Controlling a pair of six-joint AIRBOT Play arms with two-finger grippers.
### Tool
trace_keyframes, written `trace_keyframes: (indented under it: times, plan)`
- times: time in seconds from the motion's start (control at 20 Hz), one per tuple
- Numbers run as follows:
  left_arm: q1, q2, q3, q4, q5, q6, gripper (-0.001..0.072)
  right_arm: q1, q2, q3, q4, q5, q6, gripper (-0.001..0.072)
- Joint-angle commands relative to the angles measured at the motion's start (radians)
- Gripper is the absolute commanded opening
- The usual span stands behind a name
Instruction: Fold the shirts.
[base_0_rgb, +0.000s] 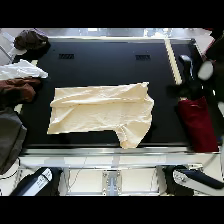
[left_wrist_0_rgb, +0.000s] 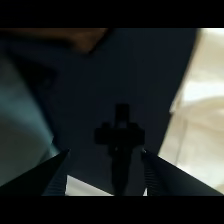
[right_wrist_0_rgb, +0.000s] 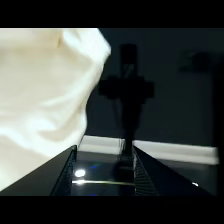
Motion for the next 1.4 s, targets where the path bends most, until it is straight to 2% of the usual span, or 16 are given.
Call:
trace_keyframes:
  times: [0.0,0.1,0.2,0.4,0.5,0.65,0.9,1.05,1.2,1.25,1.3,1.35]
  plan:
    - [0.192,0.280,-0.363,-0.068,0.063,-0.177,0.0480,-0.061,0.224,-0.468,0.285,-0.165,0.040,0.0395]
    - [0.250,0.319,-0.484,-0.188,0.046,-0.163,0.0480,-0.058,0.232,-0.659,0.488,-0.168,-0.010,0.0395]
    - [0.277,0.284,-0.562,-0.342,0.039,-0.066,0.0480,-0.057,0.223,-0.790,0.635,-0.180,-0.075,0.0396]
    - [0.282,0.117,-0.602,-0.570,0.036,0.012,0.0489,-0.057,0.220,-0.904,0.713,-0.176,-0.106,0.0396]
    - [0.282,0.039,-0.602,-0.620,0.031,0.015,0.0545,-0.057,0.220,-0.914,0.724,-0.178,-0.120,0.0396]
    - [0.282,-0.014,-0.602,-0.709,0.031,0.049,0.0545,-0.057,0.220,-0.914,0.750,-0.210,-0.121,0.0394]
    - [0.282,-0.017,-0.602,-0.699,-0.003,0.051,0.0545,-0.057,0.158,-0.915,0.758,-0.229,-0.121,0.0393]
    - [0.282,-0.018,-0.602,-0.704,-0.002,0.051,0.0545,-0.049,0.092,-0.915,0.828,-0.253,-0.155,0.0387]
    - [0.282,-0.019,-0.602,-0.703,-0.002,0.051,0.0545,0.039,0.049,-0.914,0.930,-0.328,-0.200,0.0179]
    - [0.282,-0.019,-0.602,-0.703,0.000,0.051,0.0545,0.071,0.046,-0.914,0.968,-0.343,-0.225,0.0073]
    - [0.282,-0.019,-0.602,-0.704,0.001,0.051,0.0545,0.090,0.048,-0.914,1.011,-0.341,-0.265,0.0022]
    - [0.282,-0.019,-0.602,-0.707,0.002,0.050,0.0545,0.100,0.049,-0.914,1.057,-0.320,-0.303,0.0022]
